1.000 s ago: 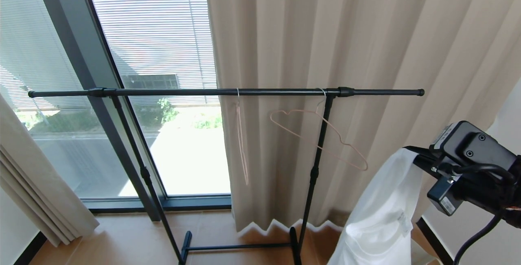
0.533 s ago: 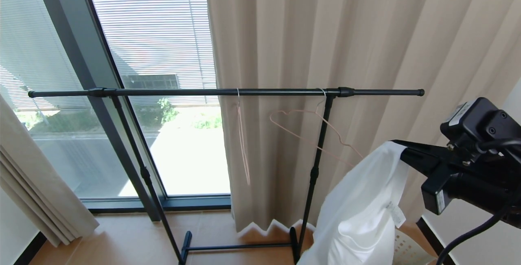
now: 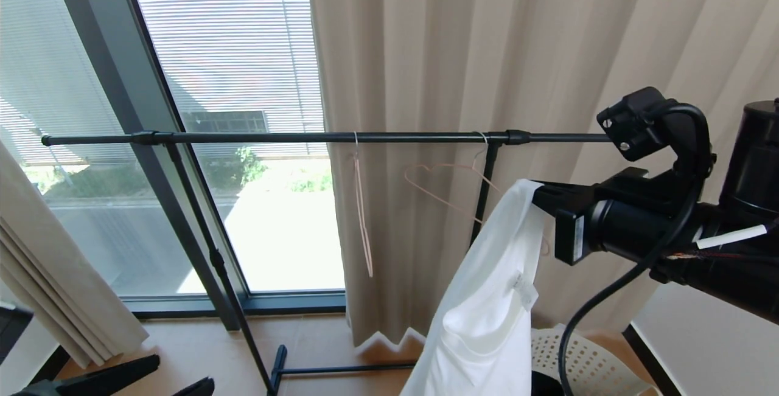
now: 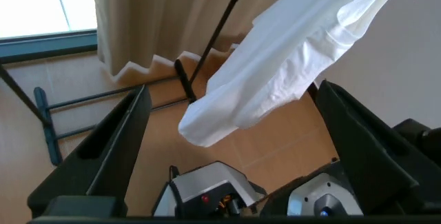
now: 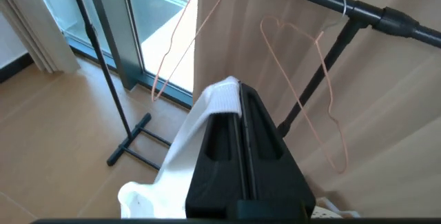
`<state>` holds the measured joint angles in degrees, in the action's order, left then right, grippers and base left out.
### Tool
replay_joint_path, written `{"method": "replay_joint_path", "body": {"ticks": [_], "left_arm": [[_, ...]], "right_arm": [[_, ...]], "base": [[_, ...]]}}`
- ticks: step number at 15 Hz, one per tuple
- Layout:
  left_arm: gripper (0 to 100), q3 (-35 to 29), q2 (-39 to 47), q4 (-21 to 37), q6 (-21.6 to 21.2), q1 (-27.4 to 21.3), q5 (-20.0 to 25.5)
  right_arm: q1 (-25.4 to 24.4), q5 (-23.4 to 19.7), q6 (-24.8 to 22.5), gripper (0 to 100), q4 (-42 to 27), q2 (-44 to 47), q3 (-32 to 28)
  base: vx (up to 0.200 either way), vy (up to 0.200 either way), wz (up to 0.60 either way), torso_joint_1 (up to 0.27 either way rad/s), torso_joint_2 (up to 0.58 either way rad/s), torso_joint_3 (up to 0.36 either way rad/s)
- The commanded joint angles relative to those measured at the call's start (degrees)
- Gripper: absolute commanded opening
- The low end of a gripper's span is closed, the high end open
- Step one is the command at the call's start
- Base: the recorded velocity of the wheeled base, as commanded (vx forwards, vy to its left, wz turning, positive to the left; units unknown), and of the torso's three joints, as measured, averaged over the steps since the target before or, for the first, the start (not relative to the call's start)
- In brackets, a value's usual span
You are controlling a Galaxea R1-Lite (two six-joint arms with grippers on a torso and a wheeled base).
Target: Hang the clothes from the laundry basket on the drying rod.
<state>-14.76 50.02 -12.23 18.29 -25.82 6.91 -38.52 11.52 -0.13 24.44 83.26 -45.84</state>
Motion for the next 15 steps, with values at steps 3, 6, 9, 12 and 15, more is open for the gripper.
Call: {"method": "replay_joint_path", "body": {"ticks": [3,6,9,12,15], "left_arm": [[100,-11.25,26.53,-5.7,1.14,-0.9,1.0],[100,-19.25,41.39,-6.93,0.96,-1.95,1.79],[100,-19.6,45.52,-12.29,0.96,-5.65,2.05],[100,-20.66,47.63,-13.96,0.96,-9.07,1.88],[100,-20.48,49.56,-15.02,1.23,-11.53,1.53]], "right_arm": [[-0.76,0.17,5.06,0,0.52,6.3,-6.19],[-1.47,0.26,5.85,0,0.61,8.58,-6.55],[-3.14,0.17,5.76,0,0.69,10.25,-8.04],[-3.84,0.35,5.93,0,0.69,13.59,-11.29],[-4.02,0.26,5.93,0,0.69,13.77,-11.47]], "base": [[0.0,0.0,0.0,0.0,0.0,0.0],[0.0,0.0,0.0,0.0,0.0,0.0],[0.0,0.0,0.0,0.0,0.0,0.0],[0.0,0.0,0.0,0.0,0.0,0.0],[0.0,0.0,0.0,0.0,0.0,0.0]]}}
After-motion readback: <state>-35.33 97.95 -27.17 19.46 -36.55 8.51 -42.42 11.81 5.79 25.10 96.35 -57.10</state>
